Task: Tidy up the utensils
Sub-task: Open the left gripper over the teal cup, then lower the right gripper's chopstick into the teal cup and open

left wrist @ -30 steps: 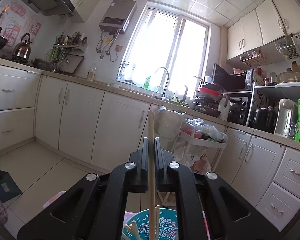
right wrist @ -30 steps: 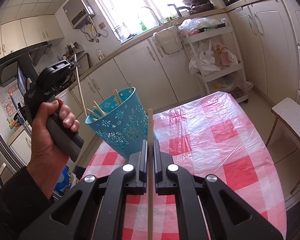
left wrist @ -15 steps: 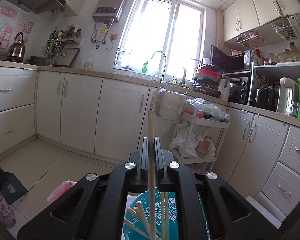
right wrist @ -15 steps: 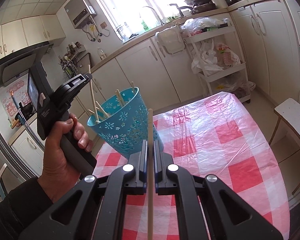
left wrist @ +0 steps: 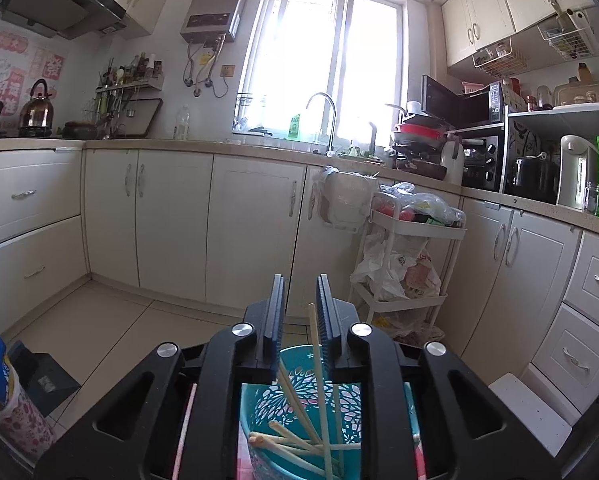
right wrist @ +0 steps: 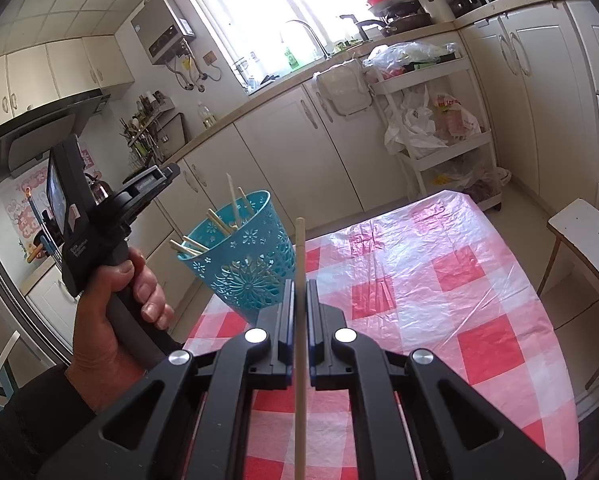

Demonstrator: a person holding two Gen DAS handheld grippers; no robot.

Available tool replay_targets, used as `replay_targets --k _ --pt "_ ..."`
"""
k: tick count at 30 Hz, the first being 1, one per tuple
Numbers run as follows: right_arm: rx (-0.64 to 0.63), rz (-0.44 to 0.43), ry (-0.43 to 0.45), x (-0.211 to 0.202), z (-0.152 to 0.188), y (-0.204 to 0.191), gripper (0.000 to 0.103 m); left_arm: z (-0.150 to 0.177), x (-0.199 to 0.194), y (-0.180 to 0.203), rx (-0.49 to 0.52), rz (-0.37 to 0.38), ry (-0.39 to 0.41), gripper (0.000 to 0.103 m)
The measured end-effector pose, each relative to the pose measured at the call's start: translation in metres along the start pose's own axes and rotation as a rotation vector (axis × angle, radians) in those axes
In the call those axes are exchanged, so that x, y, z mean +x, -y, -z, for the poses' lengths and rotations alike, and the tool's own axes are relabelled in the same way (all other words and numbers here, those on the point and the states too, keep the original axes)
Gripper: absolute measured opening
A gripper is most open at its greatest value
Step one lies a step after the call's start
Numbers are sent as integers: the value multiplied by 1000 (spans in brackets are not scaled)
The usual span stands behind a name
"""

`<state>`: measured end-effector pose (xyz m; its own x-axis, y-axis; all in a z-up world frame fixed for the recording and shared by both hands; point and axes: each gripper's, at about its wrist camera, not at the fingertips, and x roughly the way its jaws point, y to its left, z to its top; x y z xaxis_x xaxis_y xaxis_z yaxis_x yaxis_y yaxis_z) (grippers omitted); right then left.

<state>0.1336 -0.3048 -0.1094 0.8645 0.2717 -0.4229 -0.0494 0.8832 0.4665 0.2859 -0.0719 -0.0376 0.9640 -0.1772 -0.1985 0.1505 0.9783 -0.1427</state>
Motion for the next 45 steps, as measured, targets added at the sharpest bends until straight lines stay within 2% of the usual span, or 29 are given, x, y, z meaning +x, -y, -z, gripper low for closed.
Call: replay_targets --k 5,12,15,21,28,36,45 --pt "-8 -11 15 -2 -1 -7 6 -8 -29 -23 -63 -35 3 31" --pt "-30 -49 48 -5 -14 -26 6 -5 -57 -59 -179 -121 -95 45" --pt "-49 -65 85 0 -30 -40 6 -6 -60 -63 -182 -150 -137 52" --pt "-67 -118 216 23 -78 -77 6 -12 -59 -59 -102 -196 -169 69" --pt "-98 -113 346 67 -114 -112 6 -17 -53 -74 -133 -198 -216 71" --pt "-159 -19 363 113 -114 -122 6 -24 -53 -79 -146 -191 -212 74" --pt "-179 26 338 132 -97 -115 6 -24 -52 -81 -154 -189 -223 76"
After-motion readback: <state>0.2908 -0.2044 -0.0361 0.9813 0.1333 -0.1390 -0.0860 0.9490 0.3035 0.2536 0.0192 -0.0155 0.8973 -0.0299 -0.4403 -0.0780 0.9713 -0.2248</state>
